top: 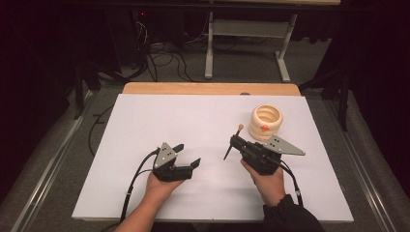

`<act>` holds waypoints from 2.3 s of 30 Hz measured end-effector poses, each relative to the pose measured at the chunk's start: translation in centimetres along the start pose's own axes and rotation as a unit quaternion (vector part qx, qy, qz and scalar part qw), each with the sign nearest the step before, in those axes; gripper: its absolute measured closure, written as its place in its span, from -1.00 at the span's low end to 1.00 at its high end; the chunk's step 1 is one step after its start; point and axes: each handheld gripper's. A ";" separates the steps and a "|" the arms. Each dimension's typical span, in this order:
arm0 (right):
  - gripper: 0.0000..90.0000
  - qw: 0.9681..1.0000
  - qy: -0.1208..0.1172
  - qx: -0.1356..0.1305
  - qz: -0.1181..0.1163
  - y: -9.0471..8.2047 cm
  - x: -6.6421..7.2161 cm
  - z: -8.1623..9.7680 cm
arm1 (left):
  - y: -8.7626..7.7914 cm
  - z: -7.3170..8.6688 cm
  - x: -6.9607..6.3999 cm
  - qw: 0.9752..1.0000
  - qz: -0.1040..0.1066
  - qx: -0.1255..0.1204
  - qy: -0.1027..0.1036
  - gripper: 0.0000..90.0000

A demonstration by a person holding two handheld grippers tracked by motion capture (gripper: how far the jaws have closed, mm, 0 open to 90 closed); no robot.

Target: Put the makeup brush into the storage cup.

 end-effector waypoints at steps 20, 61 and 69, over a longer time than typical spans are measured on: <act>0.90 0.999 -0.011 -0.005 0.051 -3.0 -1.8 -0.4 | -2.2 0.3 2.9 0.999 -0.040 0.002 -0.009 -0.57; 0.90 0.990 -0.019 -0.019 0.139 -6.8 -4.9 -0.8 | -2.8 0.6 3.5 0.999 -0.043 -0.001 -0.004 -0.64; 0.90 0.987 -0.017 -0.025 0.160 -7.7 -5.7 -0.8 | -2.8 0.6 3.5 0.999 -0.044 -0.002 -0.002 -0.64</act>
Point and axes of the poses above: each handheld gripper's, and its own axes: y roughly forward along the jaws, z roughly out of its underside, x roughly to its left, and after that the axes turned 12 degrees about -z, right-handed
